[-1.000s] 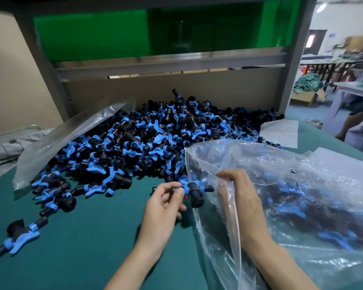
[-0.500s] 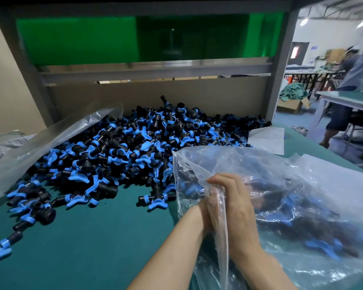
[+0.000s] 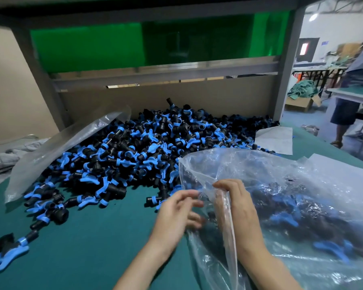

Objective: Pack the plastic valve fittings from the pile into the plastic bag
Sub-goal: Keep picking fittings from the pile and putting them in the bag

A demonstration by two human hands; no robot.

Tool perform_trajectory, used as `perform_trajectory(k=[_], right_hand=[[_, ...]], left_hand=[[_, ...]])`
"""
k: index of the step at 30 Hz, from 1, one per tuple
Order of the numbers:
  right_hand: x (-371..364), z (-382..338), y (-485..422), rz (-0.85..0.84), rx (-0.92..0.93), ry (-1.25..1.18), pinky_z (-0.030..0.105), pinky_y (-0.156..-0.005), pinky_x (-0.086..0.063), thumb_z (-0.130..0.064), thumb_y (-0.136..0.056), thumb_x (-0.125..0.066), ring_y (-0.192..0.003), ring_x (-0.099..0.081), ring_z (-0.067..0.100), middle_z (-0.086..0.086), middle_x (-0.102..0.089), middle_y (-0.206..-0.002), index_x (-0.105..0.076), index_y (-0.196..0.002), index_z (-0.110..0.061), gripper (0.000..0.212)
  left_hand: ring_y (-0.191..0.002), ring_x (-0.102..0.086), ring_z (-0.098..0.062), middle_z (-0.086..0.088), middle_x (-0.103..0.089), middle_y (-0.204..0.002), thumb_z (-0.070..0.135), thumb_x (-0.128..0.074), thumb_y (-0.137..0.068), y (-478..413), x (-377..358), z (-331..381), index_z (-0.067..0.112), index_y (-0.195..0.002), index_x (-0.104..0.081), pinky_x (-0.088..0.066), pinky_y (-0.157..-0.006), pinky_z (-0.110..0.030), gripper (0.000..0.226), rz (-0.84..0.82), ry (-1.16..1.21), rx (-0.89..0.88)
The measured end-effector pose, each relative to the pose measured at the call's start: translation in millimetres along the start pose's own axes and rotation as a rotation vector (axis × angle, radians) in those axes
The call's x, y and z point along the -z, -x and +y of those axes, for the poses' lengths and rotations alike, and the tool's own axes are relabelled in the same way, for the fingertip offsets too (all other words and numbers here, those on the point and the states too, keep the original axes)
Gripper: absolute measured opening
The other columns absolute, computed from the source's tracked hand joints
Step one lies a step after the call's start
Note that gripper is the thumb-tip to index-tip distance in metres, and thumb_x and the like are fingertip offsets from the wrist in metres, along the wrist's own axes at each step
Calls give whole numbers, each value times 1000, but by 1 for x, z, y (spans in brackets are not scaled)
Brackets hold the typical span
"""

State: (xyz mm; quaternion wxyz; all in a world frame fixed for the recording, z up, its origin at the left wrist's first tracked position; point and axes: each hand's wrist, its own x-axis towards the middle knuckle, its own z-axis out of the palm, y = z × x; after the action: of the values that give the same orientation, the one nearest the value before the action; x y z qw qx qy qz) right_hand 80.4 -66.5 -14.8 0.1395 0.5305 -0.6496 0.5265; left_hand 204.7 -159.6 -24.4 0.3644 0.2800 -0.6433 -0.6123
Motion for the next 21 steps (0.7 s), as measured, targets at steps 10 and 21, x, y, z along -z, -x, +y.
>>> perform_trajectory(k=[10, 21], right_hand=[[-3, 5, 2, -52, -53, -4, 17, -84, -39, -13, -85, -53, -98, -54, 8, -14, -53, -106, -53, -112, -29, 31], [-3, 6, 3, -62, -55, -10, 17, -84, -39, -30, -88, -44, -97, -54, 8, -16, -52, -106, -53, -112, -29, 26]], left_hand=[[-119, -47, -17, 9, -54, -127, 43, -32, -103, -5, 98, -21, 29, -141, -46, -39, -102, -39, 43, 326, -1020, -28], [-94, -56, -5, 17, -62, -98, 47, -46, -98, -2, 93, -16, 40, -98, -57, -46, -80, -26, 12, 266, -815, -64]])
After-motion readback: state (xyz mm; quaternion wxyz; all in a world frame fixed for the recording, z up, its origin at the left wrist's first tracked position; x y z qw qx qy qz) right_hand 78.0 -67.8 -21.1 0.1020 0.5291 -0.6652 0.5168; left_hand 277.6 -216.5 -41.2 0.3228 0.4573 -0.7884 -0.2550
